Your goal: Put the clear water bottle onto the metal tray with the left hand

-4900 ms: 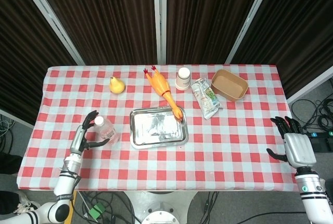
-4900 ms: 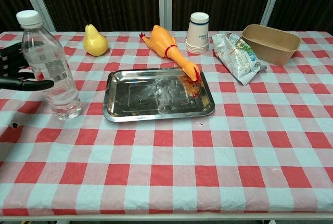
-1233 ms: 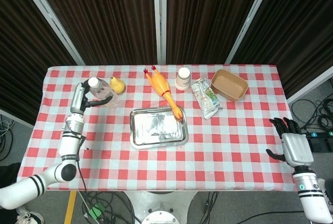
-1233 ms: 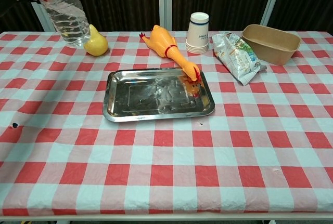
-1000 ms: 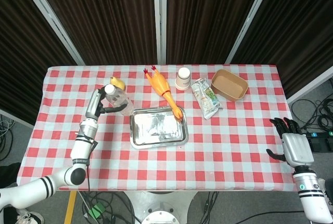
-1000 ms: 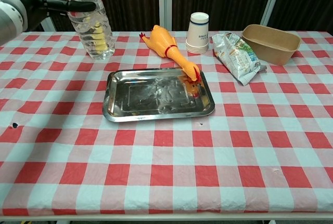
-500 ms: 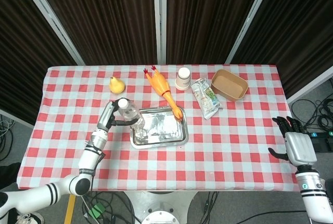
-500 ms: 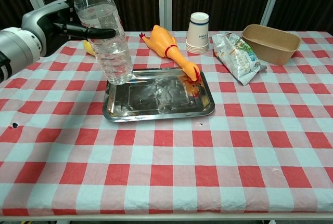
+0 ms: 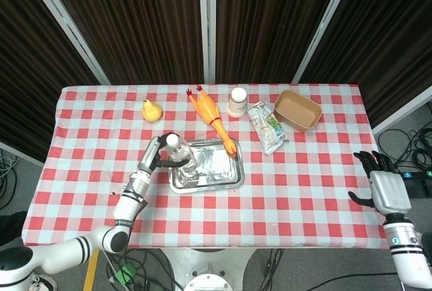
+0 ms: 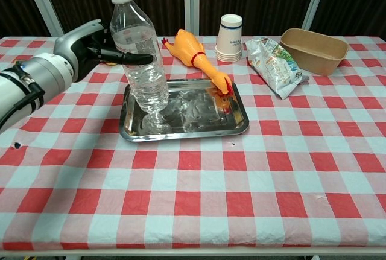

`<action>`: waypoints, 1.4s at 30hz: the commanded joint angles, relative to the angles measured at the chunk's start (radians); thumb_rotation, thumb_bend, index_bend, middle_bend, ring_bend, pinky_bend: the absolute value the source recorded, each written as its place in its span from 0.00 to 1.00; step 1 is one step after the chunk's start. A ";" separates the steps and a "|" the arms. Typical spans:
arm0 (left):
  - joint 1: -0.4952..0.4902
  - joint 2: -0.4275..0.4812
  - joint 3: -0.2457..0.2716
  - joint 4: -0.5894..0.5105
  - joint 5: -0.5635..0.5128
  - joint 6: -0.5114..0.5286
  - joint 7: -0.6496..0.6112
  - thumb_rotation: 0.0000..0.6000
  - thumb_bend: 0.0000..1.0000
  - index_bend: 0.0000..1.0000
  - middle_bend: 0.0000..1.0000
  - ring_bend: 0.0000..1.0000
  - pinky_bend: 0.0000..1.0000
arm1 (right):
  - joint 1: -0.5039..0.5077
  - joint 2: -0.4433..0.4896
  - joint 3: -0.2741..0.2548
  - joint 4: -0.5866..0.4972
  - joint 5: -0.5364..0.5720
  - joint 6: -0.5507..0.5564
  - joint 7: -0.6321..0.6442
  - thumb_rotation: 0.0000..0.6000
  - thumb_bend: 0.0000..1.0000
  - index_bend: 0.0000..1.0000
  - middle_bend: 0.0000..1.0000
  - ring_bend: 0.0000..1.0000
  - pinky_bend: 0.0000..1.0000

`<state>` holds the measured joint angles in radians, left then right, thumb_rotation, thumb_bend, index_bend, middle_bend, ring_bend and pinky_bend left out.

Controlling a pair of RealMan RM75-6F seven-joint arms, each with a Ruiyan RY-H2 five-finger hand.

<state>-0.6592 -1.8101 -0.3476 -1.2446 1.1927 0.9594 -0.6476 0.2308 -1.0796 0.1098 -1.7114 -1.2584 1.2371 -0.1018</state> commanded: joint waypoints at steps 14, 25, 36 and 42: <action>-0.012 -0.086 0.012 0.130 0.051 0.035 -0.071 1.00 0.16 0.55 0.63 0.49 0.47 | 0.007 -0.004 0.000 0.004 0.017 -0.016 -0.009 1.00 0.12 0.12 0.11 0.00 0.01; -0.012 -0.094 0.024 0.155 0.076 0.034 -0.114 1.00 0.06 0.38 0.51 0.39 0.41 | 0.007 -0.002 0.000 0.004 0.016 -0.017 -0.002 1.00 0.12 0.12 0.11 0.00 0.01; 0.018 -0.057 0.042 0.097 0.103 0.071 -0.131 1.00 0.01 0.28 0.43 0.33 0.37 | 0.009 0.000 0.001 0.001 0.021 -0.020 -0.002 1.00 0.12 0.12 0.11 0.00 0.01; 0.017 -0.018 0.012 0.034 0.100 0.095 -0.095 1.00 0.00 0.28 0.43 0.33 0.37 | 0.007 0.004 0.001 0.000 0.020 -0.020 0.006 1.00 0.12 0.12 0.11 0.00 0.01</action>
<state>-0.6427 -1.8405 -0.3256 -1.1944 1.2943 1.0463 -0.7538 0.2386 -1.0762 0.1109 -1.7118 -1.2386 1.2170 -0.0961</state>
